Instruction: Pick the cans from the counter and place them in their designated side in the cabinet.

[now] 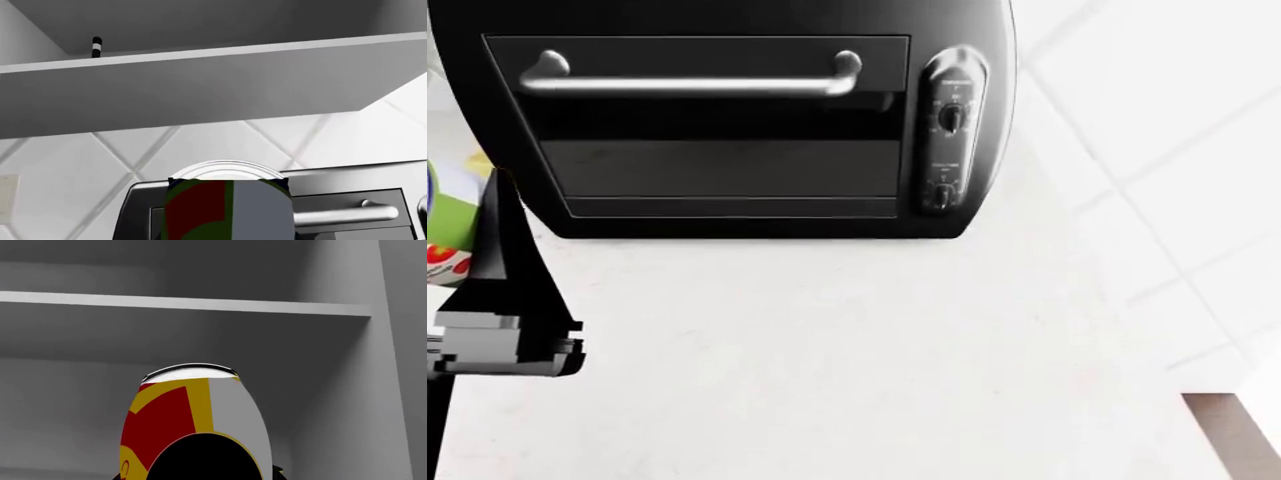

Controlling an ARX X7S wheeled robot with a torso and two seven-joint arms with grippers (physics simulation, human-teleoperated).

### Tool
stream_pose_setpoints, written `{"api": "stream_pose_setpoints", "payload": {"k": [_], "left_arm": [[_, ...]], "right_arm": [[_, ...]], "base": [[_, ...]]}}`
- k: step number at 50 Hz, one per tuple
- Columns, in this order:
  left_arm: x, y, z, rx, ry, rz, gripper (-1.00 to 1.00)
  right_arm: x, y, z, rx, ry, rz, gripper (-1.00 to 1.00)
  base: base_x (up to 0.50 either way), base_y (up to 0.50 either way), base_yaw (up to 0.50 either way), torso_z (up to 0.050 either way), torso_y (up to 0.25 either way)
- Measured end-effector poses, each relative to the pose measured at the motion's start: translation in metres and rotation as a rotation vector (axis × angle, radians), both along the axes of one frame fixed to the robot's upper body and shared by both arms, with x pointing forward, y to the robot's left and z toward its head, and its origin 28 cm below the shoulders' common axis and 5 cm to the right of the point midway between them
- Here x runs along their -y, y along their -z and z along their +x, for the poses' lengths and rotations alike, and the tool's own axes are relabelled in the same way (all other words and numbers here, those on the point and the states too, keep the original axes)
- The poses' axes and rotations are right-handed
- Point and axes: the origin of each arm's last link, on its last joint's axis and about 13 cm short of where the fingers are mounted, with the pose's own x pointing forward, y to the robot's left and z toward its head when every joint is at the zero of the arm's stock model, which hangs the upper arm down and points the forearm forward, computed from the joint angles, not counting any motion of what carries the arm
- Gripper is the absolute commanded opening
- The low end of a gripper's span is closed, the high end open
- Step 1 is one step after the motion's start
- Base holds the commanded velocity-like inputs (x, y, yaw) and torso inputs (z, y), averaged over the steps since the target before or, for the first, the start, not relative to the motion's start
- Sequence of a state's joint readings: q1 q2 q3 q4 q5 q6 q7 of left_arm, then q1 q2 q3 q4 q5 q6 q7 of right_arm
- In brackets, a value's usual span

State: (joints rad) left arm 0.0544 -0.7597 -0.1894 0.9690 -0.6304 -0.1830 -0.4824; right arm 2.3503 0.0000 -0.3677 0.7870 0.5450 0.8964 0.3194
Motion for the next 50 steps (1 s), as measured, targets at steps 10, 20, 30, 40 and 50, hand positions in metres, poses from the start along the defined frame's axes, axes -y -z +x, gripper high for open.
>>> {"api": "stream_pose_setpoints", "payload": {"k": [10,20,30,40,50], "left_arm": [[-0.0012,0.0005,-0.0014,0.001,-0.002,-0.003,-1.00],[-0.0025,0.0006,-0.0025,0.004,-0.004,-0.006,-1.00],[-0.0041,0.0019,-0.0028,0.004,-0.004,-0.012,-1.00],[-0.0056,0.0033,-0.0034,0.003,-0.008,-0.017,-1.00],[-0.0063,0.0042,-0.0046,0.004,-0.012,-0.020,-1.00]], "right_arm": [[-0.0009,-0.0003,-0.0024,0.005,-0.004,-0.006,-1.00],[-0.0027,0.0000,-0.0041,0.007,-0.008,-0.014,-1.00],[-0.0052,0.0007,-0.0049,0.008,-0.011,-0.025,-1.00],[-0.0064,0.0018,-0.0037,0.002,-0.012,-0.030,-1.00],[-0.0061,0.0027,-0.0002,-0.006,0.001,-0.031,-1.00]], "base": [[0.27,-0.07,0.00,0.000,0.001],[0.27,-0.07,0.00,0.001,0.002],[0.26,-0.04,0.00,0.000,0.001],[0.08,0.00,0.00,0.000,0.002],[0.00,0.00,0.00,0.001,0.001]]}}
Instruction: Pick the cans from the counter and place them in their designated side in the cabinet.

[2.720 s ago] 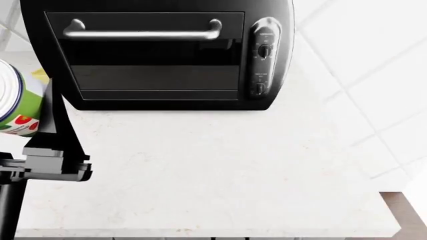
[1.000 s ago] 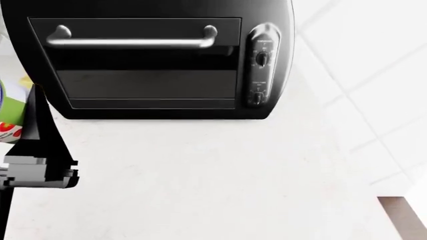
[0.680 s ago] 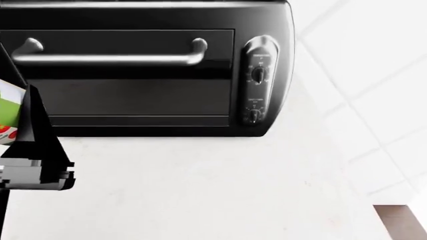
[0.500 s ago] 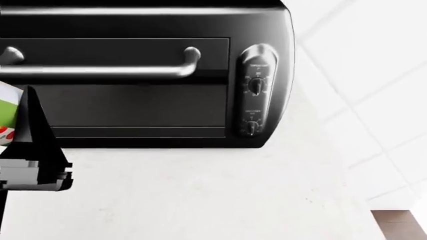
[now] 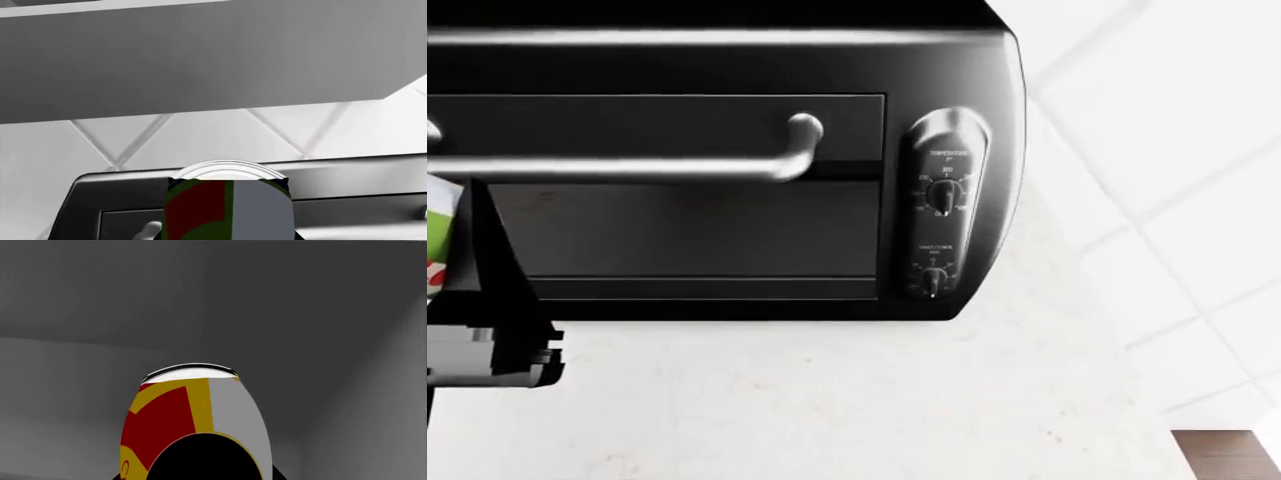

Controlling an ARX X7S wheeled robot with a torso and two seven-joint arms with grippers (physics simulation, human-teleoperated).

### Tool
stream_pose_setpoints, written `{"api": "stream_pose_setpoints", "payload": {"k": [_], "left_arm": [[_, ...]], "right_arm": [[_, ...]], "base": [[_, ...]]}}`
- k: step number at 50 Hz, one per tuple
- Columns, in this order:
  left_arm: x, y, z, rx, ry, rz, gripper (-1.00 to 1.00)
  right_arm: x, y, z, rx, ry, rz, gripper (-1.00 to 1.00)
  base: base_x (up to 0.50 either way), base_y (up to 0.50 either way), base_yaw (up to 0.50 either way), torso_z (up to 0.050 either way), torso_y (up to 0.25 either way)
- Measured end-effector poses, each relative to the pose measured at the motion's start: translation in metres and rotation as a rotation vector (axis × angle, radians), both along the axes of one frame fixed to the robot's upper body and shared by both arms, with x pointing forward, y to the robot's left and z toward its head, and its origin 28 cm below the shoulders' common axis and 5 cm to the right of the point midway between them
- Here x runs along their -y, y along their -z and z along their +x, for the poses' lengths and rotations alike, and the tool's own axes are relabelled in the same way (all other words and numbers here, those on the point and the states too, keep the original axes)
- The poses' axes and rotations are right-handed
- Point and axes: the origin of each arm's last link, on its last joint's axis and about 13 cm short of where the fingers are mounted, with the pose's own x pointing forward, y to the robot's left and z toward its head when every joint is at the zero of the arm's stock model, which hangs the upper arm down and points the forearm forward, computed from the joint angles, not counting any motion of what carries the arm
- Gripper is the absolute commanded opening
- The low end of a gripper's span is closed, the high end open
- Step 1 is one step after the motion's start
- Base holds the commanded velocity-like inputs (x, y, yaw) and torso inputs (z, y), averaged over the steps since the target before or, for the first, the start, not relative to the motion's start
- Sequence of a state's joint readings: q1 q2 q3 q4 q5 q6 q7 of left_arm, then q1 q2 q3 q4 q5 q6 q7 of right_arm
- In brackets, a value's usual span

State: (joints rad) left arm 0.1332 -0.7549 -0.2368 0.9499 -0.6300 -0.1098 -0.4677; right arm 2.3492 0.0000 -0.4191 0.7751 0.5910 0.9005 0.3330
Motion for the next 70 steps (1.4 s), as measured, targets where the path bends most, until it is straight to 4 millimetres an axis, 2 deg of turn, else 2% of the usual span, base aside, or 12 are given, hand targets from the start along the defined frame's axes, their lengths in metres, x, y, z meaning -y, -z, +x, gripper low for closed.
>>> {"api": "stream_pose_setpoints", "payload": {"k": [22,39,63,64,70], "left_arm": [[-0.001,-0.001,-0.004,0.008,-0.010,0.000,-1.00],[-0.002,-0.001,-0.005,0.008,-0.018,-0.002,-1.00],[-0.002,0.001,-0.004,0.003,-0.022,-0.005,-1.00],[-0.002,0.001,-0.004,0.004,-0.023,-0.005,-1.00],[-0.002,0.001,-0.004,0.002,-0.024,-0.005,-1.00]], "right_arm": [[0.011,0.005,0.016,-0.059,0.103,0.038,-1.00],[0.011,0.019,0.036,-0.170,0.159,0.000,-1.00],[0.004,0.022,0.034,-0.122,0.296,-0.116,-1.00],[0.004,0.022,0.034,-0.114,0.302,-0.121,1.00],[0.002,0.022,0.034,-0.103,0.306,-0.141,1.00]], "base": [[0.00,0.00,0.00,0.000,0.000],[0.00,0.00,0.00,0.001,0.001],[0.00,0.00,0.00,-0.001,0.000],[0.00,0.00,0.00,0.000,0.000],[0.00,0.00,0.00,0.000,0.000]]}}
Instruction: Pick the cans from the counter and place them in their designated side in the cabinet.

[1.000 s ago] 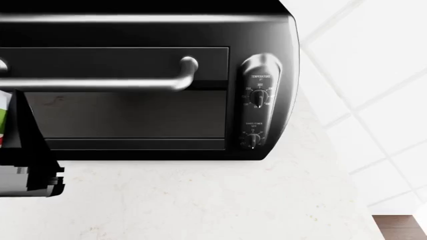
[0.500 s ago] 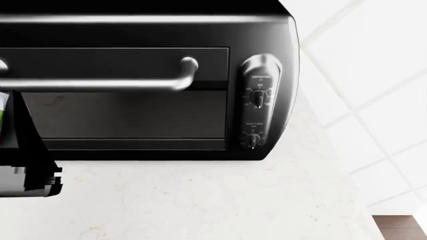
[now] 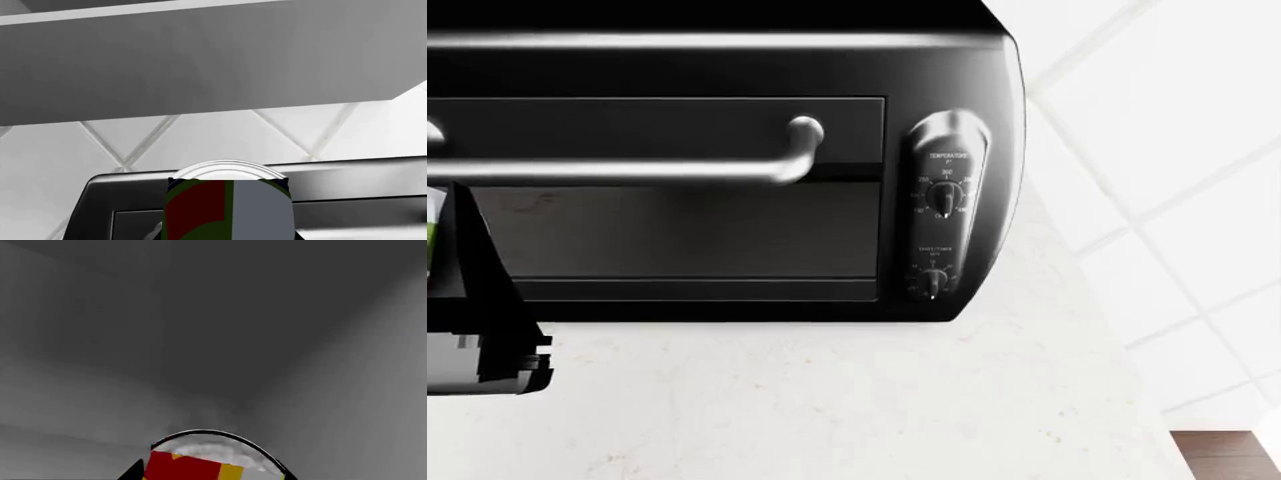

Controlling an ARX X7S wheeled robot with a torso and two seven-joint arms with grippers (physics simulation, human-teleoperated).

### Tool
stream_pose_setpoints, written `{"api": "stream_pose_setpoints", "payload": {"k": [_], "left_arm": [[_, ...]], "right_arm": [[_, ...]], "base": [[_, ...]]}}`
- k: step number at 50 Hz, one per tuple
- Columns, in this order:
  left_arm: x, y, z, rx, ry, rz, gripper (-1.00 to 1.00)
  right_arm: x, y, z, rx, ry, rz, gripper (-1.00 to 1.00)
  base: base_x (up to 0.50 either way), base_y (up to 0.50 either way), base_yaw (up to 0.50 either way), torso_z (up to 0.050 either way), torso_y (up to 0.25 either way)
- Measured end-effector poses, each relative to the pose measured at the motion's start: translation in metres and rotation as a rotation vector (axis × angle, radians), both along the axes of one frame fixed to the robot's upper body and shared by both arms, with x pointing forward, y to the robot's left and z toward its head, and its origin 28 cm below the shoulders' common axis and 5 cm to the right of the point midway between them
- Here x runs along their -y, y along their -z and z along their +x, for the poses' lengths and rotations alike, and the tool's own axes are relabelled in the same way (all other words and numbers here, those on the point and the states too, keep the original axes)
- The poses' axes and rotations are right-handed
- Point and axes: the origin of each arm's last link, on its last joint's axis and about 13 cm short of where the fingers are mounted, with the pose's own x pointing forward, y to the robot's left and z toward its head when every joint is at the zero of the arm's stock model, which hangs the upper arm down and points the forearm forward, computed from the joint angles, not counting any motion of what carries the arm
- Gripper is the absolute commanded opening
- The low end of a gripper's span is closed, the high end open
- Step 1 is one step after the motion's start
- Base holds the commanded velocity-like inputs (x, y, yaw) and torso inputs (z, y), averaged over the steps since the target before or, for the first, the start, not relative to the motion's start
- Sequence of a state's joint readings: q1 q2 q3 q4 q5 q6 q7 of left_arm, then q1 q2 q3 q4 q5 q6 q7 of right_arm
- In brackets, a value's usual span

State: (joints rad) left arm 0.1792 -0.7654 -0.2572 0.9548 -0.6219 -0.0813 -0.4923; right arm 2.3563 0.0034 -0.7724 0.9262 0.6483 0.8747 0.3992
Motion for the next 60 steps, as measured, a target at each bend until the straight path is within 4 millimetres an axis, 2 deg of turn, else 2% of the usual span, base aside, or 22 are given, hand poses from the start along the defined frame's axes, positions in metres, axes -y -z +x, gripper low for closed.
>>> {"api": "stream_pose_setpoints", "payload": {"k": [14,28,42,60], "left_arm": [[0.000,-0.001,-0.002,0.002,-0.001,0.001,-1.00],[-0.001,-0.002,-0.003,0.005,0.002,0.003,-1.00],[-0.001,-0.002,-0.004,0.009,0.007,0.001,-1.00],[0.000,-0.002,-0.005,0.012,0.011,0.001,-1.00]], "right_arm": [[0.000,0.000,0.001,0.000,-0.011,-0.007,1.00],[0.009,-0.003,0.000,-0.036,-0.046,0.034,1.00],[0.015,-0.006,-0.011,-0.074,-0.048,0.051,1.00],[0.009,-0.009,-0.031,-0.081,-0.136,0.023,1.00]], "base": [[0.00,0.00,0.00,-0.003,0.000],[0.00,0.00,0.00,-0.003,0.000],[0.00,0.00,0.00,-0.001,0.000],[0.00,0.00,0.00,-0.001,0.000]]}}
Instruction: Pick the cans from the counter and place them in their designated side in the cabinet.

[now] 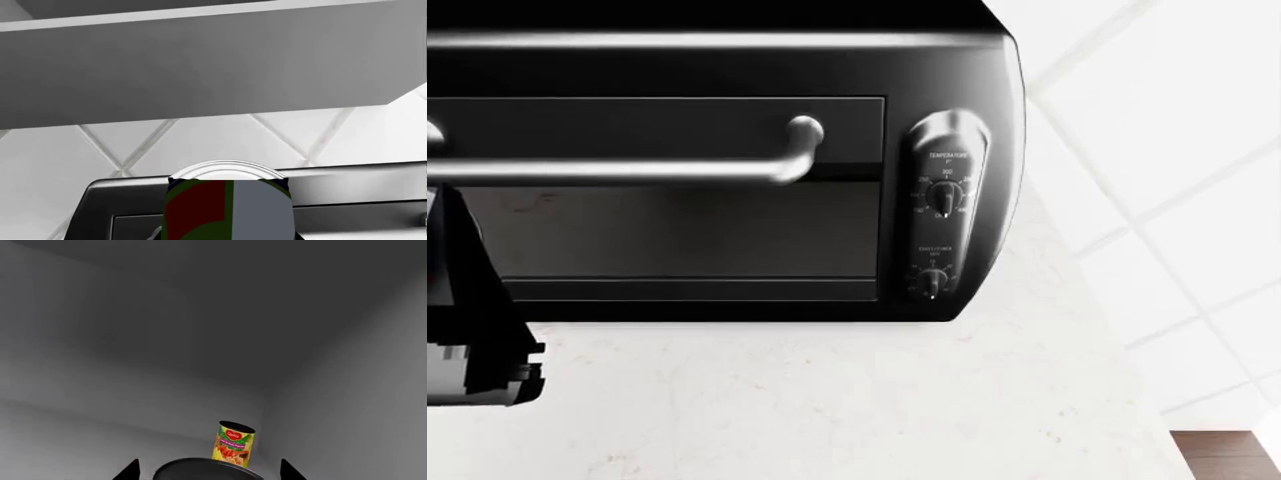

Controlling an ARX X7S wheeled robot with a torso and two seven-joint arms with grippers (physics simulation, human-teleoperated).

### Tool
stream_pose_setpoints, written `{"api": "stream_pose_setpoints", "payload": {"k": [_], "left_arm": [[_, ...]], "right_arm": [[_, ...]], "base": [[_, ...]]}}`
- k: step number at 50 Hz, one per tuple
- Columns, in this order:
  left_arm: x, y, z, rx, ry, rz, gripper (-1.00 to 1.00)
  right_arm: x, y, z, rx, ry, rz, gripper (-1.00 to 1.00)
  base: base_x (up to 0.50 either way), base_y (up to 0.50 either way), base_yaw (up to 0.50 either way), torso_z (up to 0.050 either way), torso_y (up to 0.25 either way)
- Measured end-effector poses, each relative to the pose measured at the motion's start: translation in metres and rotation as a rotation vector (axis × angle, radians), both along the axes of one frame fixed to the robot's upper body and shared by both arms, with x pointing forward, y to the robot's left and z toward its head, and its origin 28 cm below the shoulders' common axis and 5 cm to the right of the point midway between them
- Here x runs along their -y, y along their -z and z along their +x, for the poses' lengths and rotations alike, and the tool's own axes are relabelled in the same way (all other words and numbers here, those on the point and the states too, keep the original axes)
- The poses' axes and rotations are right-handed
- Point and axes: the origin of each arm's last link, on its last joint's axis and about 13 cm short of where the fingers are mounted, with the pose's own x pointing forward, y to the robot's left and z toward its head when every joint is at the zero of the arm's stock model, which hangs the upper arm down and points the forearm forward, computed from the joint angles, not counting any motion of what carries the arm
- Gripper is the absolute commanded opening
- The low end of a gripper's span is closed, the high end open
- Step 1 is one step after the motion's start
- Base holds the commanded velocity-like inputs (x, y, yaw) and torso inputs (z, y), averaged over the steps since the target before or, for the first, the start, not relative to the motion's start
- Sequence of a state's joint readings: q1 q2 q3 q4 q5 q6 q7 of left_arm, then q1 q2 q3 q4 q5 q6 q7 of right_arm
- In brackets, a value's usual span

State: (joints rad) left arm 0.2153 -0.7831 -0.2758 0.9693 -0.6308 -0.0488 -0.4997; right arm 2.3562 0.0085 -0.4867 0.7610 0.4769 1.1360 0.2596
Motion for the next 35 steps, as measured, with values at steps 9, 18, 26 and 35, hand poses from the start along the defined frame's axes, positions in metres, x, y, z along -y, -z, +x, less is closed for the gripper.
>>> {"api": "stream_pose_setpoints", "payload": {"k": [9,18,26,35], "left_arm": [[0.000,0.000,-0.001,0.002,0.001,0.001,-1.00],[0.000,0.000,-0.003,0.004,0.002,0.001,-1.00],[0.000,-0.001,-0.004,0.006,0.003,0.001,-1.00],[0.000,-0.002,-0.006,0.008,0.004,0.003,-1.00]], "right_arm": [[-0.002,-0.002,-0.011,0.009,-0.037,-0.006,1.00],[-0.005,-0.003,-0.022,0.020,-0.072,-0.013,1.00],[-0.008,-0.003,-0.033,0.031,-0.103,-0.023,1.00],[-0.009,-0.002,-0.047,0.052,-0.123,-0.034,1.00]], "base": [[0.00,0.00,0.00,0.000,0.000],[0.00,0.00,0.00,0.000,0.000],[0.00,0.00,0.00,0.000,0.000],[0.00,0.00,0.00,0.000,0.000]]}}
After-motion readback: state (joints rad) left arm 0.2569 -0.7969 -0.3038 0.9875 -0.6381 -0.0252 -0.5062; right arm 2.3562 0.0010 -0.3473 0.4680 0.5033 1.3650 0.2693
